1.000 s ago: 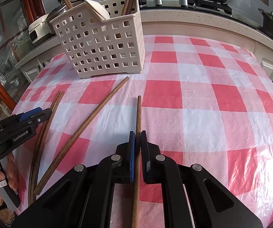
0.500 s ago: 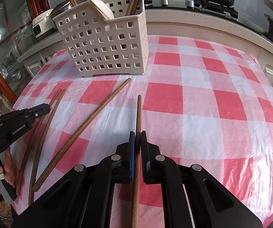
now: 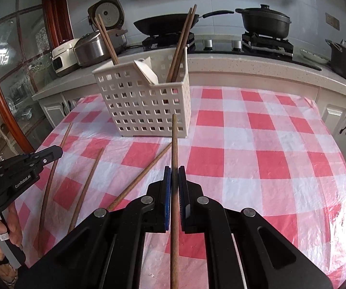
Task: Organize utensils
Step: 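Lift both chopsticks upright and carry them over the white basket, then lower both chopsticks into the basket and open both grippers, then move both open grippers back down toward the last loose chopsticks, then close the right gripper on a chopstick while the left gripper grasps another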
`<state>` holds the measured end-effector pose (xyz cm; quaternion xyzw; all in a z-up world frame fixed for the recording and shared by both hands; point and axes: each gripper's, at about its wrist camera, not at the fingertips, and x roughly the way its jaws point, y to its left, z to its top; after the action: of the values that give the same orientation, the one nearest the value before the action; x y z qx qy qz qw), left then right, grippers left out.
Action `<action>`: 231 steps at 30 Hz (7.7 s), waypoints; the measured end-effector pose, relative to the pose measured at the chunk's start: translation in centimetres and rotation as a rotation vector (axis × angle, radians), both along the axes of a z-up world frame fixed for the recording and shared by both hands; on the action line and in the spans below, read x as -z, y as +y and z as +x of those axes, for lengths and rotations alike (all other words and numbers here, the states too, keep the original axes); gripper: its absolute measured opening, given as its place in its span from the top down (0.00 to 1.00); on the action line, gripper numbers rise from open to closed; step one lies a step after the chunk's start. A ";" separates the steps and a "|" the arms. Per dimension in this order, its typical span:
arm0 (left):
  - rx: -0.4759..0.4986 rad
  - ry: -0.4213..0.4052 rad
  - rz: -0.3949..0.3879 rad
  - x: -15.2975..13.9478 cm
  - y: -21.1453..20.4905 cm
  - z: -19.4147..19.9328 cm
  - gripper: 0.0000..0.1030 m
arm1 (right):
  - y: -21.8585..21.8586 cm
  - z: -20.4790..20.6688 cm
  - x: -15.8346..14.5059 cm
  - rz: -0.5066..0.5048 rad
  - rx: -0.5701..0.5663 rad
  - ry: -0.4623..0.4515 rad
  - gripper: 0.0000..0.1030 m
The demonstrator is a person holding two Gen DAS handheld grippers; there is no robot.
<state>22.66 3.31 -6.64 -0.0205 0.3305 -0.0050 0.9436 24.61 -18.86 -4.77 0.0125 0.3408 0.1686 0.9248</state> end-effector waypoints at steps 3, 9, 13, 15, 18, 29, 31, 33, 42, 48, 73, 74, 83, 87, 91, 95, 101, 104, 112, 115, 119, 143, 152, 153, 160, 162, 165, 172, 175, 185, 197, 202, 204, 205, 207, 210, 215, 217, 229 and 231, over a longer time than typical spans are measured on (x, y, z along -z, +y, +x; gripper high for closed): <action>0.004 -0.046 0.009 -1.4 -0.2 -1.3 0.94 | 0.0 -0.9 -1.3 0.005 -0.002 -0.045 0.94; 0.012 -0.126 0.007 -3.8 -0.3 -3.7 0.94 | -0.1 -2.9 -3.5 0.016 -0.006 -0.117 0.94; 0.015 -0.187 0.000 -5.8 -0.2 -5.7 0.95 | -0.1 -4.2 -5.2 0.010 -0.008 -0.167 0.94; 0.018 -0.217 -0.002 -6.5 -0.2 -6.6 0.94 | -0.1 -4.6 -5.6 0.011 -0.007 -0.179 0.94; 0.023 -0.245 -0.005 -7.2 -0.1 -7.6 0.94 | -0.2 -5.2 -6.0 0.013 -0.004 -0.191 0.94; 0.019 -0.337 -0.004 -8.8 0.2 -10.6 0.94 | -0.1 -7.2 -7.5 0.014 -0.007 -0.248 0.94; 0.018 -0.343 -0.002 -9.0 0.2 -10.8 0.95 | -0.1 -7.5 -7.6 0.011 -0.010 -0.252 0.94; 0.014 -0.346 -0.007 -9.0 0.3 -11.1 0.95 | 0.0 -7.8 -7.7 0.010 -0.010 -0.256 0.94; 0.014 -0.360 -0.009 -9.3 0.5 -11.4 0.95 | 0.3 -8.4 -8.2 0.009 -0.018 -0.292 0.94; 0.018 -0.359 -0.008 -9.2 0.4 -11.1 0.95 | 0.3 -8.3 -8.2 0.008 -0.018 -0.290 0.94; 0.089 -0.410 -0.004 -15.8 -1.2 -4.1 0.95 | 0.6 0.5 -13.2 0.020 -0.001 -0.348 0.94; 0.092 -0.413 -0.005 -16.3 -1.3 -3.4 0.95 | 0.5 1.1 -13.5 0.027 0.003 -0.350 0.94; 0.100 -0.451 0.003 -20.6 -2.1 2.1 0.95 | 1.3 6.0 -16.4 0.011 0.017 -0.384 0.94; 0.090 -0.465 -0.009 -22.4 -1.9 4.7 0.95 | 1.5 8.7 -17.5 0.033 0.014 -0.368 0.94; 0.089 -0.481 -0.011 -24.1 -2.0 6.7 0.95 | 1.8 10.8 -18.7 0.046 0.011 -0.365 0.94; 0.087 -0.487 -0.009 -24.7 -2.1 8.7 0.95 | 2.3 12.4 -18.7 0.053 0.007 -0.350 0.94; 0.081 -0.430 -0.023 -22.2 -2.0 11.6 0.95 | 3.4 15.0 -15.8 0.011 -0.019 -0.271 0.94; 0.083 -0.373 -0.028 -19.6 -2.0 13.0 0.95 | 3.8 16.0 -13.8 0.006 -0.027 -0.212 0.94; 0.063 -0.245 -0.031 -13.3 -1.3 15.4 0.94 | 4.6 17.8 -9.7 0.003 -0.040 -0.116 0.93; 0.051 -0.230 -0.032 -12.1 -0.8 15.6 0.94 | 4.3 17.9 -9.2 0.030 -0.032 -0.102 0.93; 0.043 -0.231 -0.001 -11.6 -0.8 15.1 0.75 | 3.8 17.5 -9.1 0.035 -0.016 -0.099 0.85; -0.125 -0.231 -0.007 -5.6 3.2 -0.3 0.05 | 2.1 5.2 0.1 0.104 0.007 0.053 0.60; -0.155 -0.190 -0.001 -1.5 4.3 -3.6 0.05 | 4.1 4.0 4.5 0.056 0.033 0.136 0.60; -0.158 -0.190 0.005 -1.2 4.4 -3.9 0.05 | 4.4 4.1 4.8 0.049 0.034 0.144 0.60; -0.135 -0.160 0.037 0.3 4.6 -4.4 0.05 | 6.9 5.3 6.2 -0.013 0.045 0.183 0.60; -0.135 -0.154 0.033 0.6 4.9 -4.5 0.05 | 7.6 5.6 6.3 -0.042 0.050 0.186 0.60; -0.143 -0.147 0.017 0.8 5.6 -4.5 0.05 | 8.4 6.3 6.5 -0.086 0.061 0.192 0.60; -0.166 -0.139 -0.001 1.1 6.8 -4.6 0.05 | 9.2 6.6 6.7 -0.186 0.058 0.182 0.68; -0.174 -0.132 -0.006 1.3 7.0 -4.5 0.05 | 8.7 6.0 6.6 -0.182 0.023 0.177 0.85; -0.119 -0.093 0.019 2.0 4.2 -3.5 0.05 | 4.7 5.2 6.4 -0.118 -0.052 0.229 0.92; -0.053 0.018 -0.026 3.6 1.2 -1.1 0.06 | 5.5 5.6 6.5 -0.192 -0.092 0.203 0.92; -0.011 0.104 -0.050 4.9 -0.1 0.9 0.30 | 4.0 4.7 6.6 -0.148 -0.118 0.203 0.92; -0.002 0.130 -0.051 5.4 -0.6 1.8 0.45 | 3.5 4.4 6.6 -0.136 -0.123 0.206 0.92; 0.000 0.146 -0.050 5.6 -0.9 2.4 0.48 | 3.2 4.3 6.6 -0.132 -0.127 0.206 0.92; -0.004 0.167 -0.042 6.0 -1.4 3.2 0.53 | 2.8 4.1 6.6 -0.122 -0.133 0.210 0.92; -0.016 0.194 -0.010 6.6 -2.0 4.1 0.64 | 2.3 4.0 6.5 -0.100 -0.139 0.218 0.92; -0.025 0.208 0.049 6.8 -2.2 4.8 0.78 | 1.9 4.2 6.5 -0.087 -0.137 0.239 0.92; -0.016 0.210 0.055 6.7 -2.1 5.0 0.83 | 2.1 4.4 6.4 -0.094 -0.127 0.245 0.91; 0.027 0.199 0.070 6.8 -2.3 4.8 0.93 | 3.6 4.7 6.4 -0.190 -0.072 0.253 0.88; 0.030 0.196 0.068 6.8 -2.2 4.8 0.93 | 3.9 4.6 6.5 -0.213 -0.073 0.236 0.88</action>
<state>27.44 1.06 -13.41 0.0161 0.4216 -0.0057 0.9066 29.25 -14.93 -11.24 -0.0784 0.4634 0.1621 0.8677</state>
